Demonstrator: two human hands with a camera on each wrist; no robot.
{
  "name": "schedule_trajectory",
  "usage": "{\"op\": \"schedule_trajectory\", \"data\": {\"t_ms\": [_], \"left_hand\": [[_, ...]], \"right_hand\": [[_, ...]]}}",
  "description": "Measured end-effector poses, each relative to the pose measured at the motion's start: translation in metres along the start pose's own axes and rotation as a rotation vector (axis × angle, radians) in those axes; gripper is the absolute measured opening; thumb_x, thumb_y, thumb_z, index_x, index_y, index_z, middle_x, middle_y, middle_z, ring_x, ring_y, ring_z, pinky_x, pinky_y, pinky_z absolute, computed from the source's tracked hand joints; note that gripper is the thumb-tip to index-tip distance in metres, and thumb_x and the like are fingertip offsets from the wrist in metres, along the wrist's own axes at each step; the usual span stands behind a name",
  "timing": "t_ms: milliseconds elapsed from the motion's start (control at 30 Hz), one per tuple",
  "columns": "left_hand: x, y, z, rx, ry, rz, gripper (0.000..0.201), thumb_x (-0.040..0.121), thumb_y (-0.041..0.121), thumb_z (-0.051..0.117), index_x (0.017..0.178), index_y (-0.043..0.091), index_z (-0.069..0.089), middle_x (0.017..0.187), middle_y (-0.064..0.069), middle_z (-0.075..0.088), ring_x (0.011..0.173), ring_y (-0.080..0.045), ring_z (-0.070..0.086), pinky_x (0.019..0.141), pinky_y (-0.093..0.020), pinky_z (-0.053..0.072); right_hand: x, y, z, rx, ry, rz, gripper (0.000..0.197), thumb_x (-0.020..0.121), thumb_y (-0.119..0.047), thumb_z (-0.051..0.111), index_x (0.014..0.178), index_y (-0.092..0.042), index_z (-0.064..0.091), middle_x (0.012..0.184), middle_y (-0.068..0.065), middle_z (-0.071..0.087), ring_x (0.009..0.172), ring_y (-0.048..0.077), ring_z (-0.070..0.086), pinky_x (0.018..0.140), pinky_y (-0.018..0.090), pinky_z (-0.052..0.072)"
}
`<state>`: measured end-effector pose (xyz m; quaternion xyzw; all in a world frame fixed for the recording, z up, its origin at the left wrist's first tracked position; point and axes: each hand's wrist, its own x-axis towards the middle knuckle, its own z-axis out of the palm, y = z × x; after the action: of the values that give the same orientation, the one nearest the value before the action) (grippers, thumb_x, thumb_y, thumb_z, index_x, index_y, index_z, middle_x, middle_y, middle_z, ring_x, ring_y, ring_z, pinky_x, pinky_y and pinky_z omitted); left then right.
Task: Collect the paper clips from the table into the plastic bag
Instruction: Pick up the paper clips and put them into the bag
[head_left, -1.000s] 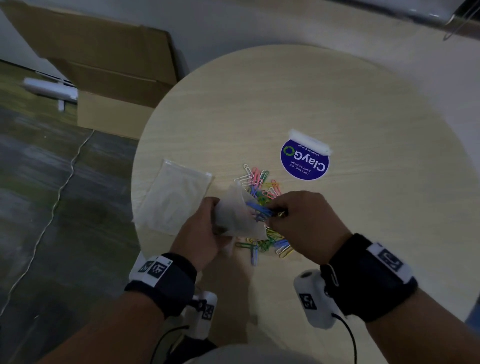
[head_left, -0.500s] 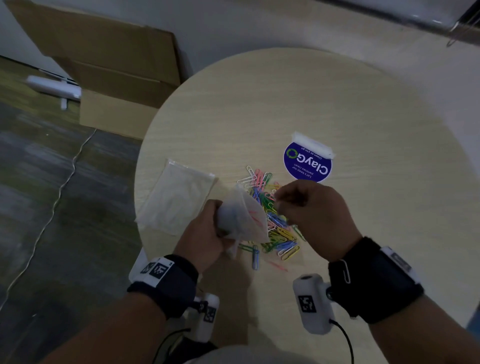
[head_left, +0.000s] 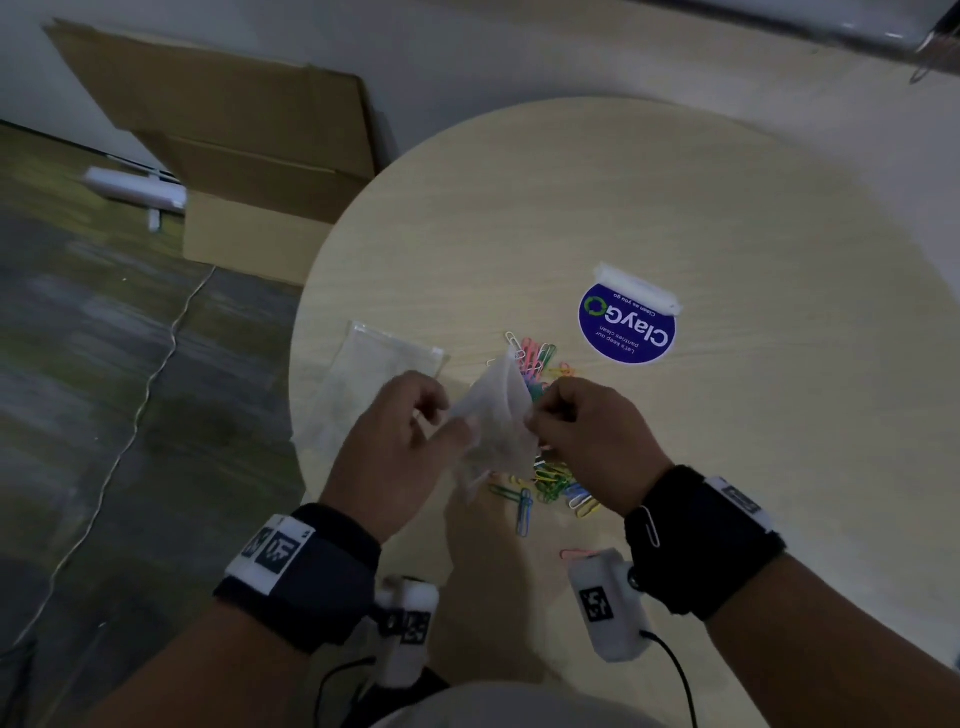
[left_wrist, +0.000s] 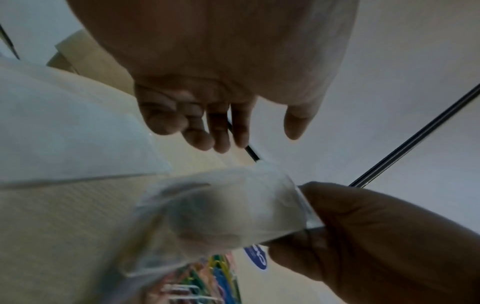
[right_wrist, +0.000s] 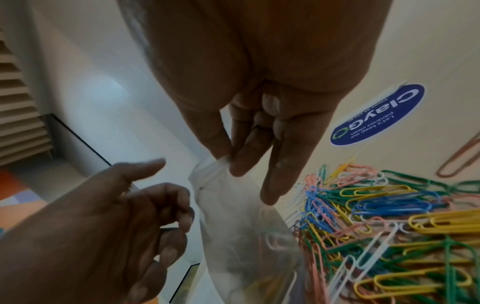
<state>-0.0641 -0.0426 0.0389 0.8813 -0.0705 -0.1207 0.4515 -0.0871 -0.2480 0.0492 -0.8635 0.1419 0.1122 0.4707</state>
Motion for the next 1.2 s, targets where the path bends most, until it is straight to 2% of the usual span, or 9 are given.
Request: {"op": "schedule_trajectory", "data": {"t_ms": [133,300,667,767,833,900,1000,1133,1200], "left_hand": [[0.011,0.019,0.018,0.149,-0.089,-0.035,0.049,0.084,0.061,0.051,0.069,0.015,0.056,0.065,-0.001,0.057,0.064,-0.018,0.056,0.060,-0.038,0.045],[0.009,0.021,0.003,0.058,-0.093,-0.056,0.032,0.091,0.024,0.049,0.063,0.009,0.042,0.059,-0.011,0.047,0.058,-0.027,0.045,0.056,-0.040,0.038],[-0.008,0.022,-0.013,0.013,0.032,-0.050,0.035,0.083,0.036,0.049,0.061,0.010,0.043,0.060,-0.016,0.049,0.060,-0.033,0.050,0.060,-0.055,0.044],[-0.006,0.007,-0.009,-0.052,0.017,-0.068,0.044,0.069,0.064,0.067,0.083,0.024,0.054,0.084,0.002,0.055,0.066,-0.016,0.049,0.064,-0.038,0.045],[0.001,-0.008,-0.001,0.130,-0.142,-0.104,0.090,0.049,0.068,0.082,0.124,0.034,0.046,0.124,0.015,0.046,0.093,-0.003,0.050,0.082,-0.028,0.047],[0.006,-0.021,0.012,0.268,-0.249,-0.115,0.114,0.046,0.059,0.089,0.142,0.037,0.031,0.139,0.013,0.039,0.114,-0.007,0.050,0.096,-0.032,0.047],[0.010,-0.036,0.022,0.196,-0.211,-0.117,0.087,0.060,0.034,0.089,0.135,0.034,0.042,0.129,0.006,0.054,0.113,-0.018,0.057,0.091,-0.033,0.048],[0.003,-0.052,0.015,0.195,-0.136,-0.101,0.059,0.066,0.030,0.087,0.113,0.032,0.050,0.111,0.005,0.061,0.098,-0.016,0.059,0.079,-0.034,0.050],[-0.004,-0.059,0.008,0.211,-0.127,-0.117,0.060,0.066,0.030,0.088,0.112,0.032,0.050,0.111,0.005,0.061,0.098,-0.016,0.058,0.080,-0.035,0.051]], "right_hand": [[0.000,-0.005,0.001,-0.030,-0.032,-0.037,0.016,0.077,-0.032,0.063,0.072,-0.017,0.060,0.070,0.002,0.068,0.070,0.022,0.065,0.071,0.046,0.054],[-0.007,-0.015,-0.008,-0.104,-0.013,-0.067,0.012,0.080,-0.025,0.063,0.070,-0.018,0.061,0.072,0.000,0.069,0.069,0.017,0.063,0.069,0.038,0.052],[-0.002,-0.011,0.005,-0.139,-0.056,-0.094,0.018,0.081,-0.023,0.061,0.067,-0.016,0.053,0.059,-0.002,0.053,0.057,0.011,0.046,0.055,0.025,0.036],[-0.001,-0.005,0.006,-0.150,-0.048,-0.083,0.018,0.081,-0.025,0.061,0.067,-0.016,0.054,0.061,-0.002,0.057,0.058,0.009,0.049,0.054,0.025,0.036],[0.001,-0.003,0.007,-0.142,-0.041,-0.083,0.017,0.081,-0.026,0.062,0.070,-0.015,0.057,0.064,0.000,0.059,0.061,0.013,0.052,0.057,0.030,0.037],[0.000,-0.001,0.007,-0.115,-0.059,-0.097,0.018,0.084,-0.029,0.063,0.073,-0.015,0.061,0.069,0.000,0.064,0.066,0.015,0.056,0.062,0.032,0.043],[-0.009,0.014,-0.007,-0.013,-0.062,-0.069,0.012,0.085,-0.031,0.065,0.087,-0.020,0.069,0.079,-0.003,0.071,0.076,0.011,0.064,0.073,0.032,0.050],[-0.054,0.071,-0.046,-0.169,0.020,-0.032,0.008,0.078,-0.025,0.074,0.082,-0.027,0.067,0.073,-0.008,0.069,0.071,0.003,0.063,0.068,0.021,0.047],[-0.085,0.104,-0.053,-0.261,-0.104,0.022,0.013,0.074,-0.024,0.076,0.077,-0.030,0.065,0.070,-0.009,0.068,0.067,0.003,0.062,0.065,0.021,0.047]]}}
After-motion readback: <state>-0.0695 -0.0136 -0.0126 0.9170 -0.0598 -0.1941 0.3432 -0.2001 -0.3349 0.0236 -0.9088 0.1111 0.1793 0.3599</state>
